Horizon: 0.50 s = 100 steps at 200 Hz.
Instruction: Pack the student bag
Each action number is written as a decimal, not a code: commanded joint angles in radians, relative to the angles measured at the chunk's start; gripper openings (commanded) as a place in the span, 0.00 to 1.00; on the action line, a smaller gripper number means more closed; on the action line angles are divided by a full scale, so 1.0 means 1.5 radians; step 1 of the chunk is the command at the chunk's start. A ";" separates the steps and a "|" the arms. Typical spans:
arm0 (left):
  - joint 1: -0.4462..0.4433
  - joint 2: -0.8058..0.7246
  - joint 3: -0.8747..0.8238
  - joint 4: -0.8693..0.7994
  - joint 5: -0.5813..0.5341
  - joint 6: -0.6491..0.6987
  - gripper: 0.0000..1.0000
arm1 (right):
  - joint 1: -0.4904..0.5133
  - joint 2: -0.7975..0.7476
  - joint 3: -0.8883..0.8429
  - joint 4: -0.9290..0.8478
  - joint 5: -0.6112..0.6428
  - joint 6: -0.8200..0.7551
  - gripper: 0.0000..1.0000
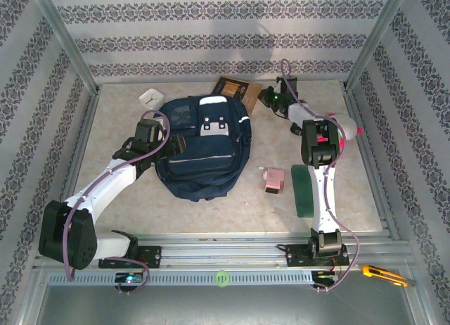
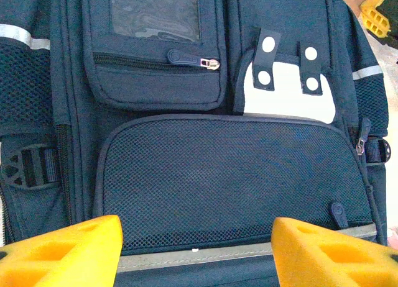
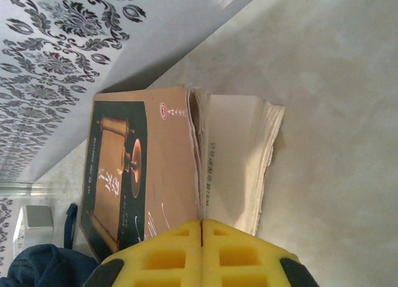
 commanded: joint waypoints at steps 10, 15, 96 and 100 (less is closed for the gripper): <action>0.010 -0.017 0.020 -0.011 -0.017 0.015 0.64 | 0.006 -0.099 -0.067 -0.008 0.048 -0.030 0.00; 0.009 -0.020 0.019 -0.012 -0.018 0.015 0.64 | 0.005 -0.109 -0.079 -0.007 0.052 -0.029 0.00; 0.007 -0.068 0.006 -0.024 -0.008 -0.001 0.61 | 0.005 -0.320 -0.408 0.075 0.136 0.022 0.00; 0.005 -0.068 0.005 -0.021 -0.006 -0.002 0.61 | 0.006 -0.334 -0.430 0.078 0.144 0.025 0.00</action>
